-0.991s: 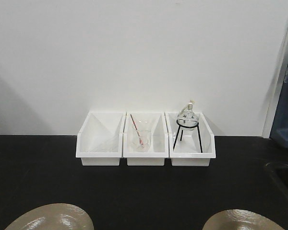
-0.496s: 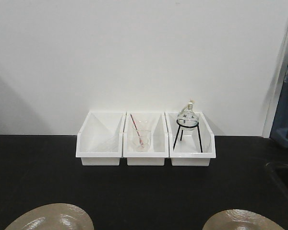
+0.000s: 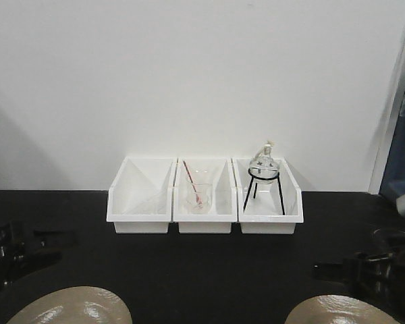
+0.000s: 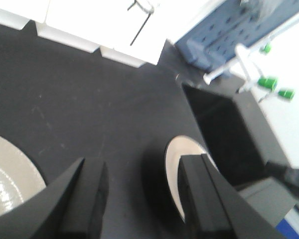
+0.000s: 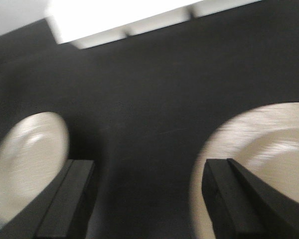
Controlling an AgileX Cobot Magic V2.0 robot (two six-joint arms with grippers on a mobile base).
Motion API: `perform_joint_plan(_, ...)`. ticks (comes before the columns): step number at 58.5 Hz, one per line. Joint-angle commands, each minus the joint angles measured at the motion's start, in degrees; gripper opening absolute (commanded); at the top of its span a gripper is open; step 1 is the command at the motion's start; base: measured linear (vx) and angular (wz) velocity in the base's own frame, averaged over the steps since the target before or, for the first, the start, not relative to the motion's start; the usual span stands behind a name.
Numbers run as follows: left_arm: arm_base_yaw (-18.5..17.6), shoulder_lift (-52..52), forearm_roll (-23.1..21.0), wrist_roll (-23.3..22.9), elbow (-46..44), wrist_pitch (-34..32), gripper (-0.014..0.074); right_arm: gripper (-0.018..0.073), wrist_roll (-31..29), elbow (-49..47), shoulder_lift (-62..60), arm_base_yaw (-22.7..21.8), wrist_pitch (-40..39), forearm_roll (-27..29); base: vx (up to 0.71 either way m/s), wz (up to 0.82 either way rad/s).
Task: Arrange circular plates on left workspace
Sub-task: 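Grasp the rim of the plate nearest the left gripper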
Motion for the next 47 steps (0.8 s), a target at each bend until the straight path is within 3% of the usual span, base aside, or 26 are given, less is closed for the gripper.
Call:
perform_joint_plan(1,2.01,0.16,-4.54,0.82,-2.07,2.44,0.0443,0.0494,-10.91,-2.15,1.14,-0.27,4.22,16.28,0.00,0.00)
perform_joint_plan(7,7.13,0.54,-0.53,0.13,-2.00,6.03,0.0443,0.0494,-13.60,-2.15,3.05,-0.27,8.21,21.12,0.00,0.00)
perform_joint_plan(16,18.32,0.54,7.51,-2.33,-2.00,7.23,0.0443,0.0494,-13.80,-2.15,4.69,-0.27,9.15,20.25,0.00,0.00)
perform_joint_plan(23,24.16,0.77,15.50,-4.66,-2.00,6.69,0.0443,0.0494,-14.36,-2.15,5.46,-0.27,9.15,20.02,0.00,0.00)
perform_joint_plan(37,26.12,9.35,21.62,-5.58,-1.77,3.85,0.0443,0.0494,-14.40,-2.15,5.84,-0.27,9.24,19.68,0.00,0.00)
perform_joint_plan(47,26.12,16.26,21.79,-2.58,-1.77,3.90,0.0443,0.0494,-14.97,-2.15,5.84,-0.27,9.14,19.32,0.00,0.00)
